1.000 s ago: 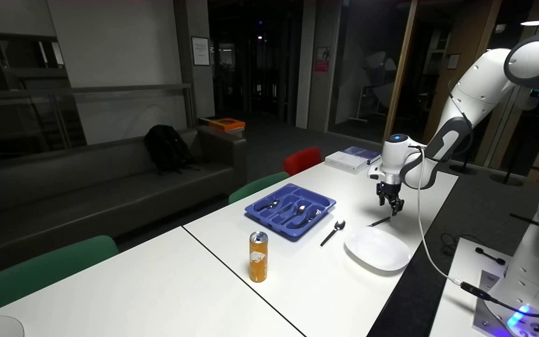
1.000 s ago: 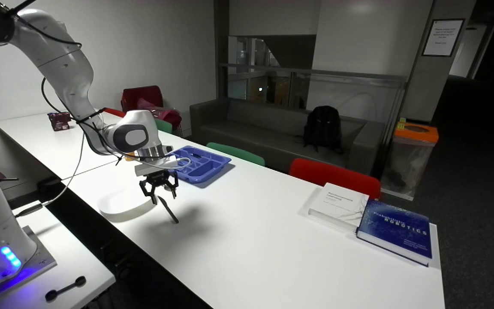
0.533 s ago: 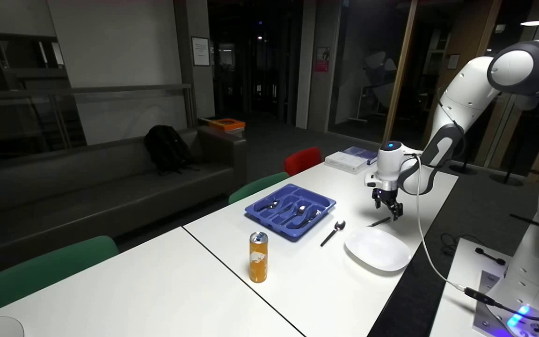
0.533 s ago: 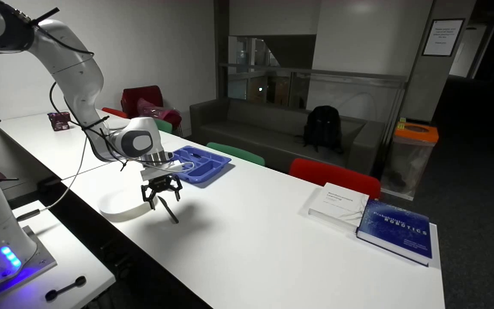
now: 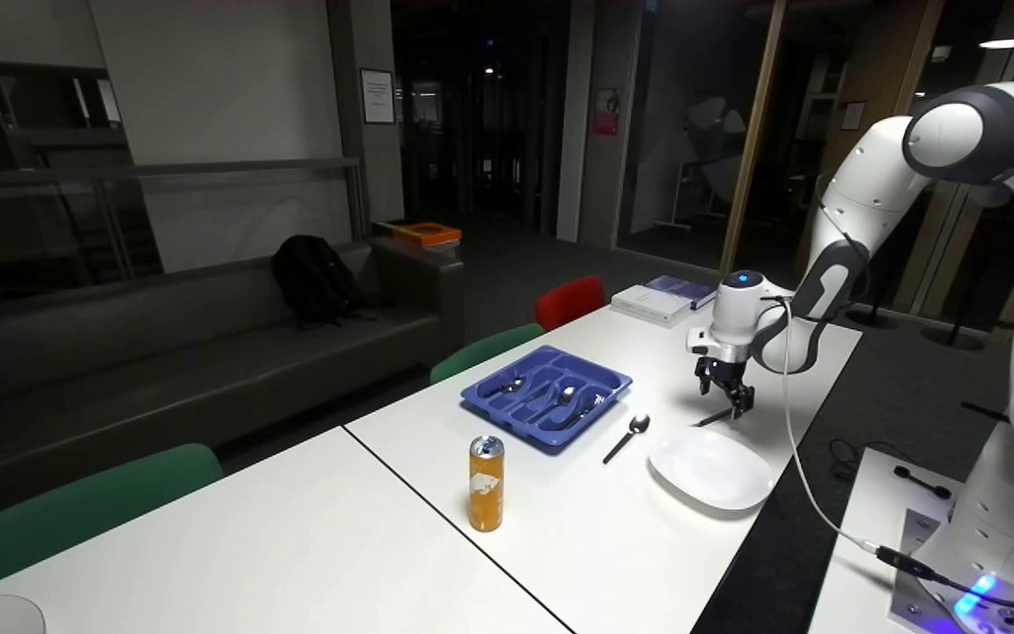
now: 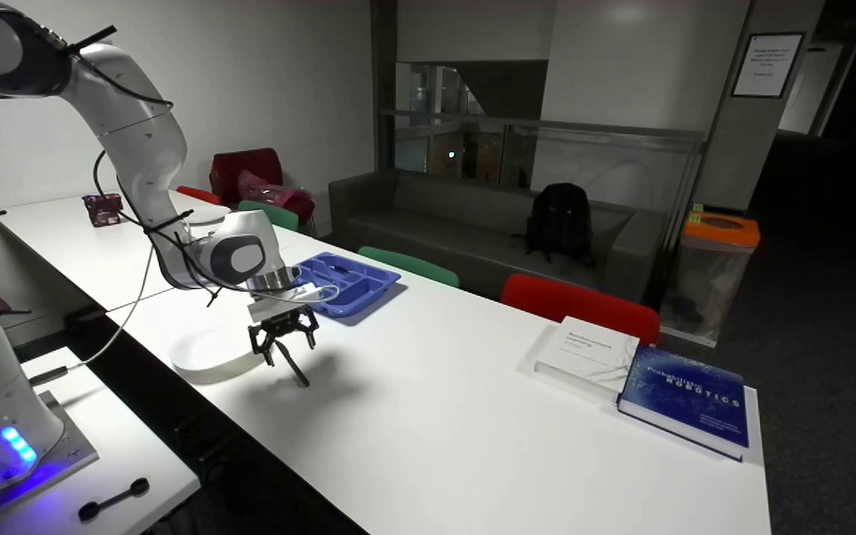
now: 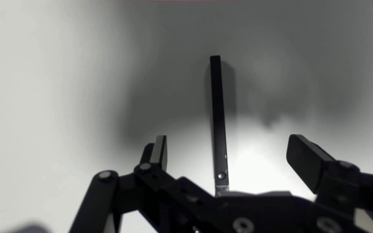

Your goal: Put the knife in blue object

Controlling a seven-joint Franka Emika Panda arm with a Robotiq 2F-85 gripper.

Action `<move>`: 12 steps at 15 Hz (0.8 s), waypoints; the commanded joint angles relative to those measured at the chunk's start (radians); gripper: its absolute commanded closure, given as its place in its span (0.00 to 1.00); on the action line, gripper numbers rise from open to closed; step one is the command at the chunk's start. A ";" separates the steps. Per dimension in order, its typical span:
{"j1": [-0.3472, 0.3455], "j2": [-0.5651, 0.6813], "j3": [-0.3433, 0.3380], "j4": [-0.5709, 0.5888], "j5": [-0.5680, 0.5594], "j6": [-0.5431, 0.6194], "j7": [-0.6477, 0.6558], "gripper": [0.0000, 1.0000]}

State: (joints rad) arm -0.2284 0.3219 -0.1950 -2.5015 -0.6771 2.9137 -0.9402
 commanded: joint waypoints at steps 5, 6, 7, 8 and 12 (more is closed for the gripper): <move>-0.101 0.000 0.058 -0.056 0.120 0.071 -0.132 0.00; -0.105 0.001 0.063 -0.057 0.136 0.069 -0.146 0.00; -0.109 0.001 0.068 -0.056 0.153 0.068 -0.160 0.00; -0.114 0.002 0.078 -0.054 0.175 0.063 -0.180 0.00; -0.138 0.008 0.113 -0.048 0.265 0.057 -0.260 0.00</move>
State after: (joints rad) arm -0.3212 0.3336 -0.1209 -2.5387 -0.4794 2.9507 -1.1113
